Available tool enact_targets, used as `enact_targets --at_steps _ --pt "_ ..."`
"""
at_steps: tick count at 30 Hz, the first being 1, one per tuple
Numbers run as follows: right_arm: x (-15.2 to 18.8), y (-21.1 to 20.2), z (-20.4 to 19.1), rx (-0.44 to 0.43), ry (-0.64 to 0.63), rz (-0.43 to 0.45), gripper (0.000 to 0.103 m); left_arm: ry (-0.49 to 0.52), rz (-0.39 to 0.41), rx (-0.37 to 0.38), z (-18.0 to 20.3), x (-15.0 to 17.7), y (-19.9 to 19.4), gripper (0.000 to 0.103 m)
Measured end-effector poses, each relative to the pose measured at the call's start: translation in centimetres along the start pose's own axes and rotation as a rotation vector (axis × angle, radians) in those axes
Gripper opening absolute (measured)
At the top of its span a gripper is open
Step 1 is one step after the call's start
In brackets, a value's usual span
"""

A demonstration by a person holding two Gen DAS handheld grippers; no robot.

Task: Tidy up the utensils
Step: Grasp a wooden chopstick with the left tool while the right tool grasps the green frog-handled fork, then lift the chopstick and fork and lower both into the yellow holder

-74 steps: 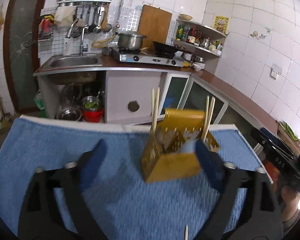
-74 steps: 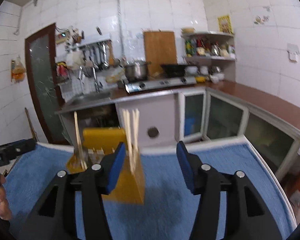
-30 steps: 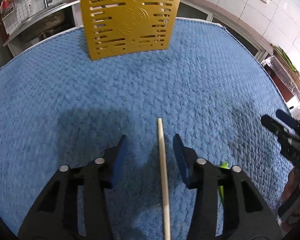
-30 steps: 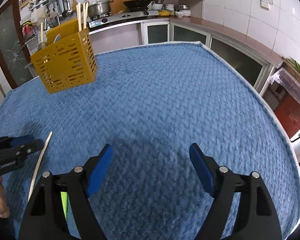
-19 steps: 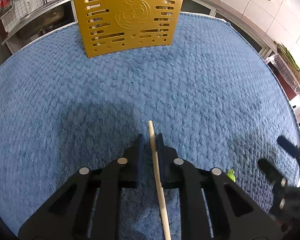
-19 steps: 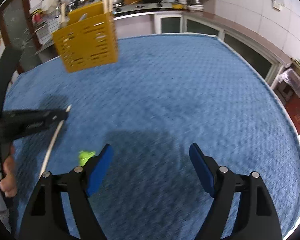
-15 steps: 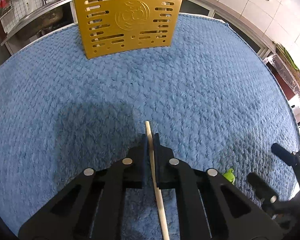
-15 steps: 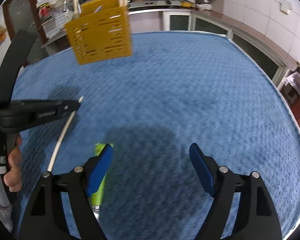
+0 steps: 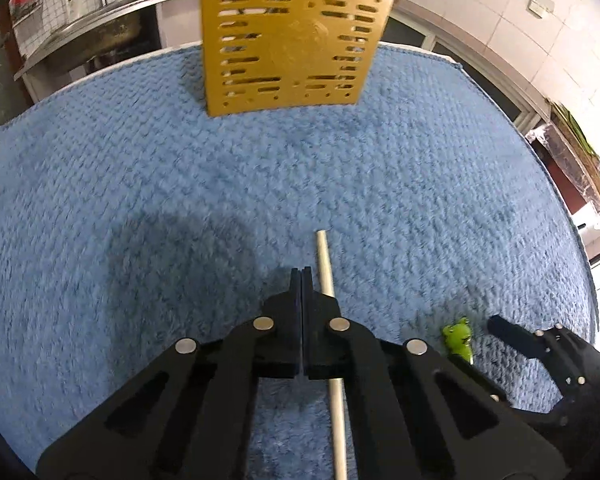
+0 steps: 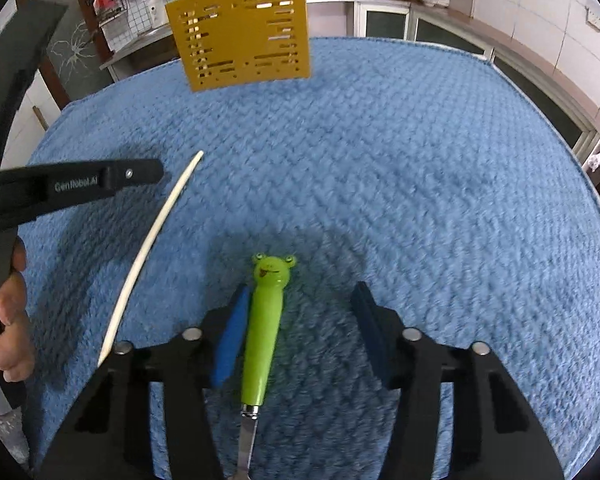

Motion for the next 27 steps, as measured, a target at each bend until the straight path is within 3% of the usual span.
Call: enact_targets --at_steps 2,4,5,27 --pt "0.0 0.2 -0.2 0.013 -0.011 0.0 0.044 0.009 -0.009 0.0 0.4 -0.2 0.1 0.0" --pt "-0.2 0.2 -0.1 0.021 -0.012 0.011 0.033 0.001 -0.021 0.009 0.4 -0.4 0.5 0.0" --pt "-0.3 0.2 0.0 0.019 -0.011 0.013 0.022 -0.001 -0.031 0.015 0.5 -0.5 0.7 0.0" --pt "-0.7 0.0 2.9 -0.006 0.01 -0.004 0.02 0.037 -0.065 -0.015 2.2 -1.8 2.0 0.0"
Point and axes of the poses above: each gripper's, at about its wrist camera, not at the fingertips, and y roughly the way its jaws point, z to its right, x to its underside, the point moved 3 cm from there along y, roughly the way its jaws point, and after that the axes turned 9 degrees about -z, right-handed, at the moved point
